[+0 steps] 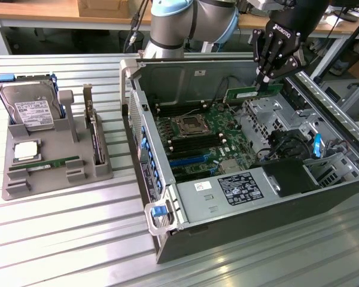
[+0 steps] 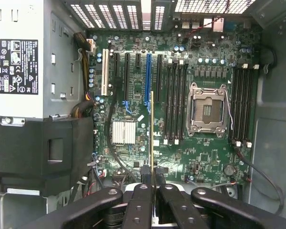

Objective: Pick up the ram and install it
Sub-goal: 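Pick up the ram and move it above insertion slot, then insert the ram into the slot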

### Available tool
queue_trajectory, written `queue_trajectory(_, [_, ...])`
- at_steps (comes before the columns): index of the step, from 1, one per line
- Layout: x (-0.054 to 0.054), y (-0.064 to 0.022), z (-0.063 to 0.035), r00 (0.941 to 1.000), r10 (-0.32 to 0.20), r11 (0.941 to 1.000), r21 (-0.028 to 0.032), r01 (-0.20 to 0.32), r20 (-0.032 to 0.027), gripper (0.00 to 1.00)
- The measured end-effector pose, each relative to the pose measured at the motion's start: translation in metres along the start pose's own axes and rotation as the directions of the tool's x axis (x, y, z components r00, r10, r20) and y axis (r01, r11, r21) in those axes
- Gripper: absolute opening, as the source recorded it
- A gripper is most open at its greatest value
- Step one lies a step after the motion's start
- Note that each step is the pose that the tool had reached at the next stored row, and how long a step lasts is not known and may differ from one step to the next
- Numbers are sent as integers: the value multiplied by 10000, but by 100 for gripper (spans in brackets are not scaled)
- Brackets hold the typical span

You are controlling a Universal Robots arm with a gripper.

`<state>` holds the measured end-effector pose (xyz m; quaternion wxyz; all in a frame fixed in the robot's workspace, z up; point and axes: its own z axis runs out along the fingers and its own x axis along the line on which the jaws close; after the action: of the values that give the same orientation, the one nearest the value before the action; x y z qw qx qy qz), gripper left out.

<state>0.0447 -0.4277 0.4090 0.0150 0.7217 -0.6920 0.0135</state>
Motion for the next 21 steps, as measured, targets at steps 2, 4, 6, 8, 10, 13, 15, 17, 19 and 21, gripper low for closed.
queue_trajectory(2, [0, -3, 0, 10000, 0, 10000, 0, 0, 0, 12])
queue_trajectory(4, [0, -7, 0, 10000, 0, 10000, 0, 0, 0, 12])
queue_trajectory(6, [0, -11, 0, 10000, 0, 10000, 0, 0, -1, 12])
queue_trajectory(8, [0, -12, 0, 10000, 0, 10000, 0, 0, 0, 12])
queue_trajectory(10, [0, -12, 0, 10000, 0, 10000, 0, 0, 0, 12])
queue_trajectory(13, [0, -12, 14, 10000, 0, 10000, 0, 0, -1, 12])
queue_trajectory(15, [-1, -12, 37, 10000, 0, 10000, 0, 0, -1, 12])
queue_trajectory(17, [-2, -12, 50, 10000, 0, 10000, 0, 0, 0, 12])
queue_trajectory(19, [-2, -12, 61, 10000, 0, 10000, 0, 0, -1, 12])
queue_trajectory(21, [-3, -12, 73, 10000, 0, 10000, 0, 0, -1, 12])
